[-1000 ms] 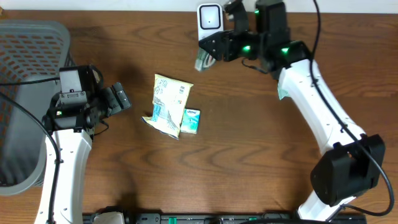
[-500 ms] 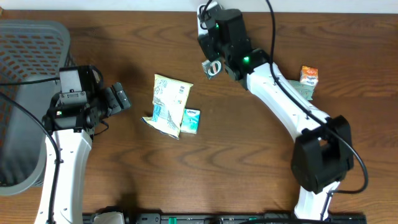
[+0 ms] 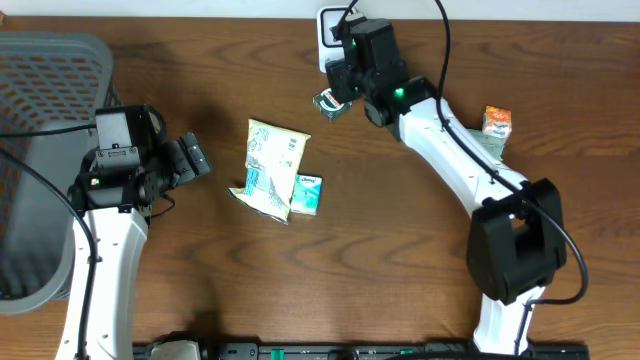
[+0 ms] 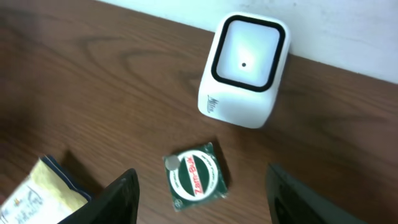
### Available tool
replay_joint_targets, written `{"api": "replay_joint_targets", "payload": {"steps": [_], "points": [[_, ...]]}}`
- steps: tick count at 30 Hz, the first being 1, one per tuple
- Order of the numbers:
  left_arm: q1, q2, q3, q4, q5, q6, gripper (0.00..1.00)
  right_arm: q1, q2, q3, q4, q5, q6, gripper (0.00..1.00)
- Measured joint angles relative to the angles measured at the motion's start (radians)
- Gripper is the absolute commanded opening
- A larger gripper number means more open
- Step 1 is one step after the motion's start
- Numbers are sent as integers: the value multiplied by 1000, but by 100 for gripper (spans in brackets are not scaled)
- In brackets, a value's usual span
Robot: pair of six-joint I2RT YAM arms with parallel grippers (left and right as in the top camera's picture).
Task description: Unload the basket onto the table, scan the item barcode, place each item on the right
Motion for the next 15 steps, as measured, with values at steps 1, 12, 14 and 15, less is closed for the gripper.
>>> {"api": "replay_joint_targets", "payload": {"steps": [1,12,14,15], "points": [[0,0,0,0,0,0,98,0,12,0,14,-2,11,58],[0,0,0,0,0,0,98,0,237,0,115,-8,-66,59],[0,0,0,0,0,0,98,0,238,0,133,-8,-95,63],[0,0,0,0,0,0,98,0,238,0,141,-9,-108,66]]}}
